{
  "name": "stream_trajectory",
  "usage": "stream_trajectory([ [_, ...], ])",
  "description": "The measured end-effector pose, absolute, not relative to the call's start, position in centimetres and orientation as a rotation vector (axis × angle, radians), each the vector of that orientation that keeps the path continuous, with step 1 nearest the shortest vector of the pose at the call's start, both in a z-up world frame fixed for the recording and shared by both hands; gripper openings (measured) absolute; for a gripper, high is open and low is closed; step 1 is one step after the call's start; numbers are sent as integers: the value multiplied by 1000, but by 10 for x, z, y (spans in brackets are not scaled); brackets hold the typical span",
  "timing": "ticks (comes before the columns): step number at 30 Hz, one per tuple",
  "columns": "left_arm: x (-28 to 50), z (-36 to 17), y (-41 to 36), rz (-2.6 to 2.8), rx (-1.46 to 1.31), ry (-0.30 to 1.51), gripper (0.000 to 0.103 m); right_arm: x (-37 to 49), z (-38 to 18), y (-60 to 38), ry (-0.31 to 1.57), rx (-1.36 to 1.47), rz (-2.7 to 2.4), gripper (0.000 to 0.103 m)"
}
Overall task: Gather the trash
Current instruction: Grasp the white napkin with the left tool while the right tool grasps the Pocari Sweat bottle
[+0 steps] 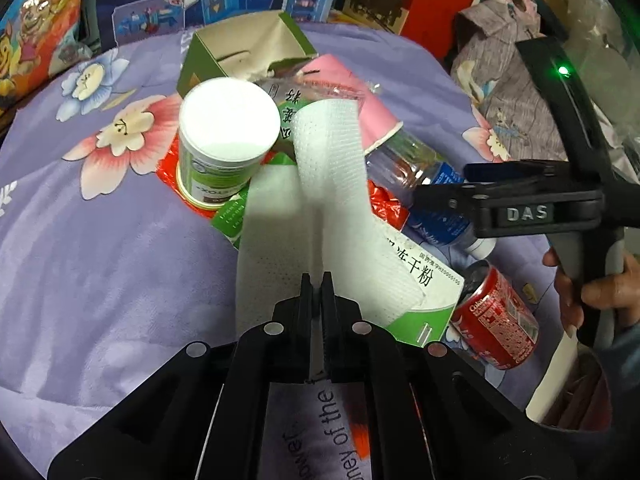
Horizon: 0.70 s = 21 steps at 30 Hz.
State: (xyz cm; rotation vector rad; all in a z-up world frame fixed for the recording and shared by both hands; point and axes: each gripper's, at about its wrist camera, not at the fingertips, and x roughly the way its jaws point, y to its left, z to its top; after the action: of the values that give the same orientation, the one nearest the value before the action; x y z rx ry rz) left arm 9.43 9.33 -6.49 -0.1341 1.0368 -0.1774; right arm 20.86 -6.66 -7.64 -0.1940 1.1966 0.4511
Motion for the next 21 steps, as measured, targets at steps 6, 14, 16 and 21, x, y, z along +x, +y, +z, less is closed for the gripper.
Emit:
stream_trajectory([
  [6, 103, -63, 88, -190, -147, 1034, 50, 205, -84, -62, 1208, -193, 504, 66],
  [14, 108, -64, 65, -208, -78, 1049, 60, 195, -66, -85, 1188, -140, 504, 66],
  [16, 108, -64, 58, -181, -25, 1036, 42, 194, -61, -96, 1181, -119, 496, 66],
  [21, 106, -57, 54, -167, 4, 1031, 3, 183, -51, -115, 1168, -91, 486, 66],
])
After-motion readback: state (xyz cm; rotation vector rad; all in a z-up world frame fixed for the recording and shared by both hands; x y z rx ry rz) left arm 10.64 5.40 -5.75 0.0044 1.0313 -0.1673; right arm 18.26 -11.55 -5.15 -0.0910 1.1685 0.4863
